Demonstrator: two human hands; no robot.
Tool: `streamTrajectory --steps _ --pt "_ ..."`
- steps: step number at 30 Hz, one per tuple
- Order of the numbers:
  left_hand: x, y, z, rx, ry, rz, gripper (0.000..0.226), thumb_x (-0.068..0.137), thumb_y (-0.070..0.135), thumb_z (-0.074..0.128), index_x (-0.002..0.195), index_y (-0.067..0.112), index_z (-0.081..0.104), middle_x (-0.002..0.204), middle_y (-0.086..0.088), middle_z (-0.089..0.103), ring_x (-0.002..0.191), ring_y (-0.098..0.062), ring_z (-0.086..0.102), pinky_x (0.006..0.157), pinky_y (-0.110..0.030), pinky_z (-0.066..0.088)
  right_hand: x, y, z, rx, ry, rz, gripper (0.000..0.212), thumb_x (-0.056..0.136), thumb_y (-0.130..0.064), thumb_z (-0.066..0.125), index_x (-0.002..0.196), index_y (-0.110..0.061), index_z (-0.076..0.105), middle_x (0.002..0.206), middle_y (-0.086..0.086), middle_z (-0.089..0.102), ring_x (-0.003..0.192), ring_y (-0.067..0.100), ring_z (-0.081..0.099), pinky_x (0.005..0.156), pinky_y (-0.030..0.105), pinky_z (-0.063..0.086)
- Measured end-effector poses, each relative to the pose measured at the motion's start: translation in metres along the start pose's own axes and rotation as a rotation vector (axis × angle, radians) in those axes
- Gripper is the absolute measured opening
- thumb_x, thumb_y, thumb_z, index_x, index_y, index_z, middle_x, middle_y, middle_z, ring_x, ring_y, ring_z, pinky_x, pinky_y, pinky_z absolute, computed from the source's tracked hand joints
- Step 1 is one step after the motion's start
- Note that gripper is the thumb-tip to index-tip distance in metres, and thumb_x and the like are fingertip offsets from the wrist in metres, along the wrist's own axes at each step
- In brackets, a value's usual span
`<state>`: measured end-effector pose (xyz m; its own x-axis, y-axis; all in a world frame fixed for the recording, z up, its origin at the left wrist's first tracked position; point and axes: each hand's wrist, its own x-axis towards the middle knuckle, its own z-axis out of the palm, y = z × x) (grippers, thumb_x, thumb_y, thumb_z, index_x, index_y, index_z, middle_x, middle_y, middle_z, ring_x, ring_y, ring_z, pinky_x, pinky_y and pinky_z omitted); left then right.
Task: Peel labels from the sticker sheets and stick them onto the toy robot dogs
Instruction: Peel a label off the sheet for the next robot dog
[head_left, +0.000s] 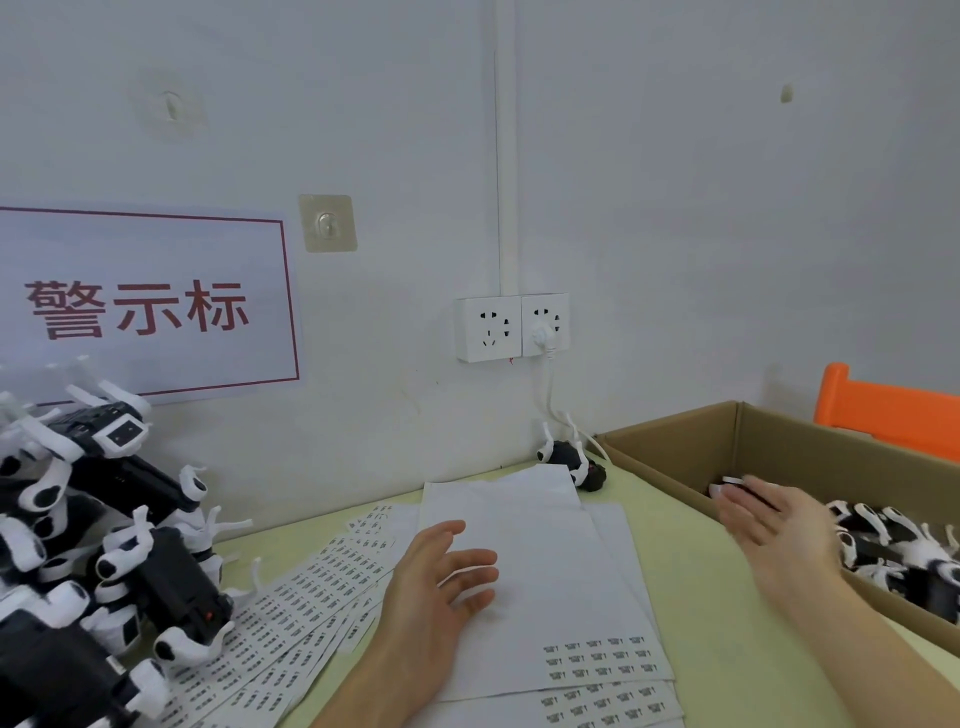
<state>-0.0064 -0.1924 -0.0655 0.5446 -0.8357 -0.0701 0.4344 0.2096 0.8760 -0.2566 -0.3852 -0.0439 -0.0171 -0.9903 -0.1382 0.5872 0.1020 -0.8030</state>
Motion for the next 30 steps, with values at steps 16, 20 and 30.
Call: streamTrajectory --steps 16,20,30 --pt "0.000 -0.002 0.008 0.179 -0.031 -0.010 0.023 0.092 -0.007 0.046 0.100 0.000 0.067 0.077 -0.020 0.069 0.065 -0.026 0.064 0.062 -0.030 0.053 -0.054 0.083 0.039 -1.494 -0.500 -0.463 0.047 0.099 -0.031 0.051 0.145 -0.026 0.041 0.134 0.003 0.053 0.129 0.022 0.044 0.106 0.035 0.039" --pt "-0.001 -0.002 0.009 0.320 -0.048 0.017 0.029 0.089 -0.007 0.042 0.096 0.006 0.067 0.076 -0.014 0.069 0.065 -0.022 0.065 0.063 -0.028 0.053 -0.055 0.086 0.041 -1.375 -0.452 -0.466 0.045 0.092 -0.017 0.063 0.136 -0.021 0.053 0.118 0.005 0.057 0.108 0.021 0.052 0.098 0.037 0.043" --pt "-0.024 0.012 0.026 1.562 -0.390 0.427 0.025 0.099 0.012 0.046 0.119 0.013 0.062 0.110 -0.012 0.059 0.104 -0.029 0.055 0.082 -0.037 0.044 -0.062 0.097 0.055 -1.374 -0.505 -0.506 0.051 0.087 -0.001 0.066 0.132 -0.024 0.058 0.110 0.004 0.059 0.088 0.020 0.056 0.086 0.033 0.044"
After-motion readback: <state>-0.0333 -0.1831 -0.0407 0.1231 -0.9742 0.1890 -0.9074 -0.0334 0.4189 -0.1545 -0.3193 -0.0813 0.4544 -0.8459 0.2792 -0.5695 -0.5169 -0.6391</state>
